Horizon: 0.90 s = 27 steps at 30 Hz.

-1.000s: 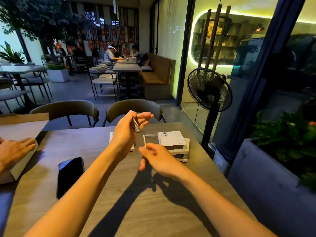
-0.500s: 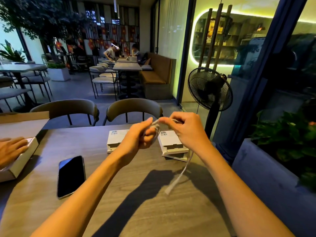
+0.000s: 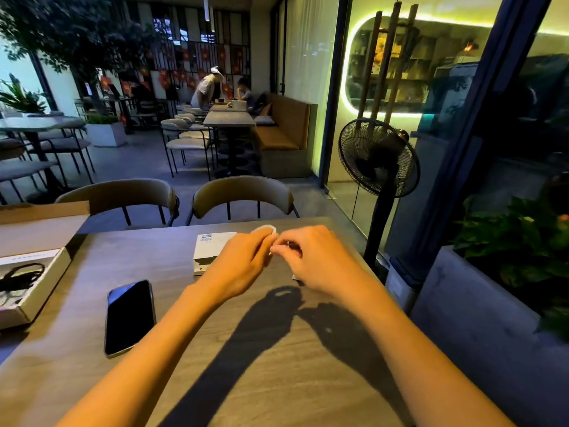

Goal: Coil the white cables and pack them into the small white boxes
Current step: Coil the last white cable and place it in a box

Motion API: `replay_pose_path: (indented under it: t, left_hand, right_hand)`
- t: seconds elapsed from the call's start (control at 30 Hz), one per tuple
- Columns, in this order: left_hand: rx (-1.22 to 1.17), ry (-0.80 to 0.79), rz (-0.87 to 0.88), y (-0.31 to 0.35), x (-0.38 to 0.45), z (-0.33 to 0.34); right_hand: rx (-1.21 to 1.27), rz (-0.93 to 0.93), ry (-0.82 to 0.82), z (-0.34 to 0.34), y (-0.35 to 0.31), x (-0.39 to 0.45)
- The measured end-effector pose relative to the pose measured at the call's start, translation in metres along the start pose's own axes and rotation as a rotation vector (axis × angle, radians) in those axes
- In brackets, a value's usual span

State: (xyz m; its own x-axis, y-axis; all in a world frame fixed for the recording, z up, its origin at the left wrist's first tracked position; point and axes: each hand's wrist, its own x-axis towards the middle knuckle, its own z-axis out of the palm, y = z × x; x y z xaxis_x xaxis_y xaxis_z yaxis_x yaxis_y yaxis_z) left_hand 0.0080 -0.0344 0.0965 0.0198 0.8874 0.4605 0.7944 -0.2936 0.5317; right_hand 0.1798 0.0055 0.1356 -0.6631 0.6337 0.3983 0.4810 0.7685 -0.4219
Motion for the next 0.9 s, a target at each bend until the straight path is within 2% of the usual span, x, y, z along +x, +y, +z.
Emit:
replay_pose_path:
  t: [0.07,0.13,0.2,0.27,0.33,0.4,0.5,0.57,0.63,0.77,0.9]
  left_hand:
    - [-0.256,0.001,-0.125,0.009,-0.004,-0.001]
    - [-0.633,-0.016,-0.260,0.020,-0.004,-0.006]
    - [-1.090,-0.044,-0.257,0.029,0.001,-0.013]
    - [-1.407,0.005,-0.232,0.033,0.010,-0.020]
    - [-1.332,0.101,-0.196,0.029,0.019,-0.019]
    - [-0.987,0.186,-0.167,0.019,0.021,-0.010]
    - [-0.416,0.154,-0.102,0.002,0.011,0.009]
    - [-0.204,0.135,-0.053,-0.003,0.004,0.014]
    - [-0.150,0.149,-0.046,-0.002,0.002,0.014]
    - [-0.253,0.151,-0.096,0.007,0.000,0.009]
    - [-0.448,-0.026,-0.251,0.017,-0.005,0.005]
  right_hand:
    - [0.027,-0.020,0.067,-0.015,0.007,0.006]
    - [0.075,-0.005,0.164,-0.017,0.019,0.012]
    - [0.126,0.037,0.230,-0.002,0.025,0.012]
    - [0.155,0.146,0.147,0.025,0.025,0.004]
    - [0.090,0.215,-0.073,0.057,0.017,-0.010]
    - [0.046,0.218,-0.206,0.077,0.002,-0.022]
    - [0.036,0.165,-0.178,0.063,-0.016,-0.024]
    - [-0.068,0.100,-0.137,0.044,-0.018,-0.020]
    - [-0.161,0.011,-0.068,0.031,-0.016,-0.017]
    - [-0.180,-0.111,0.033,0.020,-0.007,-0.016]
    - [-0.123,-0.153,0.189,0.012,0.005,-0.018]
